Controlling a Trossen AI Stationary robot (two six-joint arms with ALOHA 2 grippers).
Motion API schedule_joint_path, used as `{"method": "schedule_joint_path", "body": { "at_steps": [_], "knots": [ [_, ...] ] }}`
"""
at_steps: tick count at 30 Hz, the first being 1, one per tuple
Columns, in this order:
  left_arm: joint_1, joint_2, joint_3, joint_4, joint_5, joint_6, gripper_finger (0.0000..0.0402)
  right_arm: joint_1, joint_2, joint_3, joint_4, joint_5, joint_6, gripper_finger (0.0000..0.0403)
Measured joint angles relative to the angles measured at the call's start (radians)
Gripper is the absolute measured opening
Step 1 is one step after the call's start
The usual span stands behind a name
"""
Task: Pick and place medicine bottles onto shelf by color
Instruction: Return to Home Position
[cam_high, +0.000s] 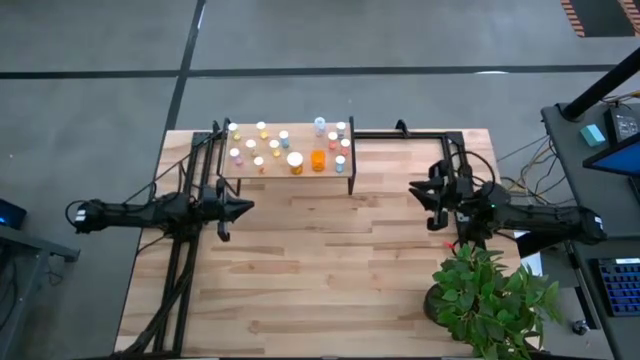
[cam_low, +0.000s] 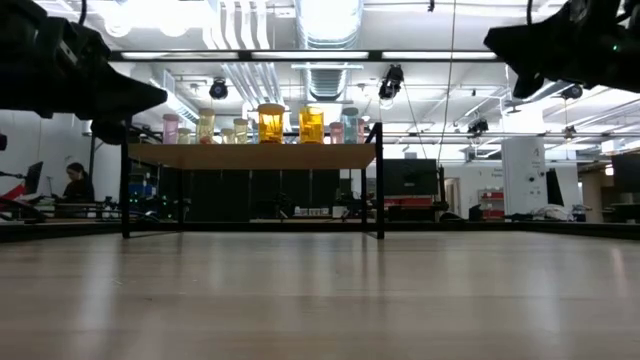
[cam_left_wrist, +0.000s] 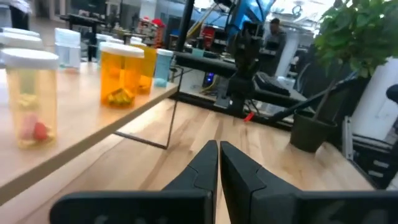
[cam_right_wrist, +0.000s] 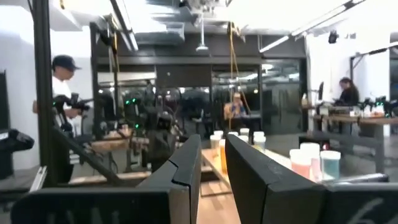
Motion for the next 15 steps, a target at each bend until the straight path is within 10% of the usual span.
{"method": "schedule_joint_path", "body": {
  "at_steps": [15],
  "knots": [
    [0.000,0.084,-0.001,0.000,-0.005,0.000,0.0000,0.000,0.009,-0.001,-0.070,0.055,0.020,0.0063]
  ]
}}
